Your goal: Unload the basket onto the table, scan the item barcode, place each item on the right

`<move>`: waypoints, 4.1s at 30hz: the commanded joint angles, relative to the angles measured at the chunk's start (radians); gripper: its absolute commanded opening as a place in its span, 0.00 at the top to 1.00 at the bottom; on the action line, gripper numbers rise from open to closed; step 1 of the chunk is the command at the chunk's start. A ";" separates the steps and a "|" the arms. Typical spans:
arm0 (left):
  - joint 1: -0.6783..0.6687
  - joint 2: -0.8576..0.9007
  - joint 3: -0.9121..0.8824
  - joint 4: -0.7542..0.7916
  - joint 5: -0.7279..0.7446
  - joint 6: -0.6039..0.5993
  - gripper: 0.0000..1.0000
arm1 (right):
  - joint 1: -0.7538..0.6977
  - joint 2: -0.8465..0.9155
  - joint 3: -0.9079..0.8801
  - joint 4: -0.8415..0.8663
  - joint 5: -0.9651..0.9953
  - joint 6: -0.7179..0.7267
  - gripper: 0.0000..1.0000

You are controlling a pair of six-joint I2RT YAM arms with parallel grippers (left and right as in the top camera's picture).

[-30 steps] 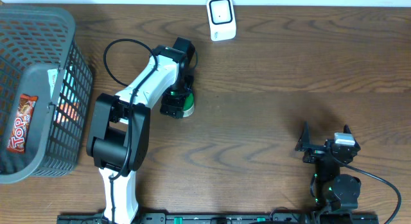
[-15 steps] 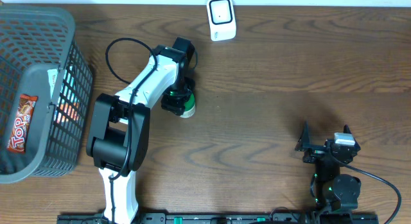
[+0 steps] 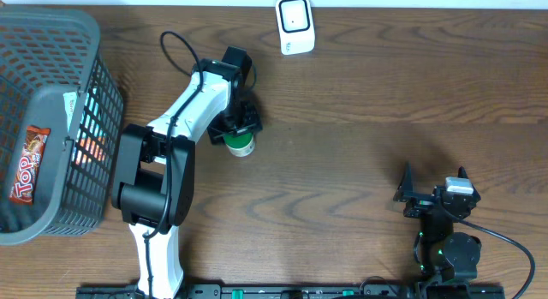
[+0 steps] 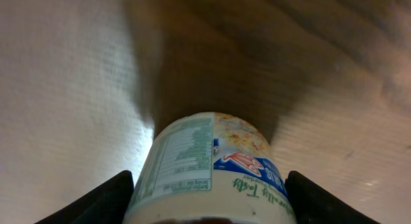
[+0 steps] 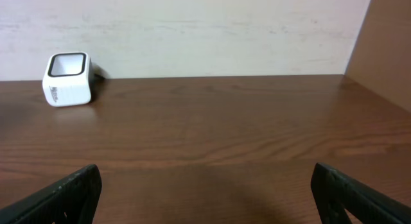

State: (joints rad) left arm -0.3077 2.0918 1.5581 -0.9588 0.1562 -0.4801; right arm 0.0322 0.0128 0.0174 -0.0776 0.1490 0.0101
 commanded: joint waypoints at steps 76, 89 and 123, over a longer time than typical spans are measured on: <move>0.917 -0.356 0.255 -0.399 -0.158 -0.173 0.02 | 0.007 0.000 -0.003 -0.001 -0.001 -0.011 0.01; 0.917 -0.147 0.135 -0.249 -0.107 -0.288 0.02 | 0.007 0.000 -0.003 -0.001 -0.001 -0.011 0.01; 0.856 -0.136 -0.226 0.142 -0.167 -0.416 0.34 | 0.007 0.000 -0.003 -0.001 -0.001 -0.011 0.01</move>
State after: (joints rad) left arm 0.5461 1.9415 1.3403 -0.8108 0.0135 -0.8948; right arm 0.0322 0.0128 0.0174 -0.0776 0.1490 0.0101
